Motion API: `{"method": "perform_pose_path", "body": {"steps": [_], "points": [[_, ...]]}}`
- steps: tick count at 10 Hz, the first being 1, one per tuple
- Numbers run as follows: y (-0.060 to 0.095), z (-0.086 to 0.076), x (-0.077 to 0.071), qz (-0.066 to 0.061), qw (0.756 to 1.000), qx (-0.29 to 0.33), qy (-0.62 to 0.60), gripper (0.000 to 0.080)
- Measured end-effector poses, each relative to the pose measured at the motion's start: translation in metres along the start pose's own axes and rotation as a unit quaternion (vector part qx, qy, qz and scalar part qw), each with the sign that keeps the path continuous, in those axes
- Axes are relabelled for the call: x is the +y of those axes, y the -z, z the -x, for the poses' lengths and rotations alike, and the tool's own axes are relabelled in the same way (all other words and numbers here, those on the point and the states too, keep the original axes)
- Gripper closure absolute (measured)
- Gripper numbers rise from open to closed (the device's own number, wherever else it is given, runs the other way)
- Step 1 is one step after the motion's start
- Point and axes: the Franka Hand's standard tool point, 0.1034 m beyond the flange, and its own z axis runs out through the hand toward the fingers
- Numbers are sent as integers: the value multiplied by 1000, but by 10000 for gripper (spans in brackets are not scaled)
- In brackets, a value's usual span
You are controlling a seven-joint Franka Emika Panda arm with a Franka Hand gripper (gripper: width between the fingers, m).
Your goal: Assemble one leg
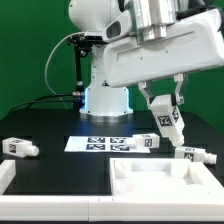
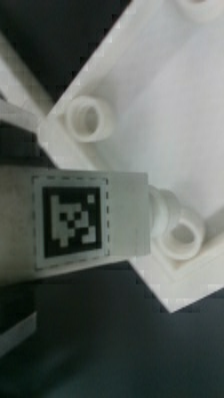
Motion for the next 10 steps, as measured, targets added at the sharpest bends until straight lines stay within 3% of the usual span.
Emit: {"method": "perform_pose_path", "body": {"steps": [1,2,3,5,6,8,10], "points": [[-1,9,-23,-7,999,29,46,512],[-4,25,-29,-18,998,43,44,512],[-6,27,-25,-12,998,36,50,512],[-7,27,-25,-13,998,36,59,512],[-10,23,-20,-5,993,37,114,512],[-16,19,-34,11,978,48,205,512],[-23,22,-36,11,973,55,225,512]]}}
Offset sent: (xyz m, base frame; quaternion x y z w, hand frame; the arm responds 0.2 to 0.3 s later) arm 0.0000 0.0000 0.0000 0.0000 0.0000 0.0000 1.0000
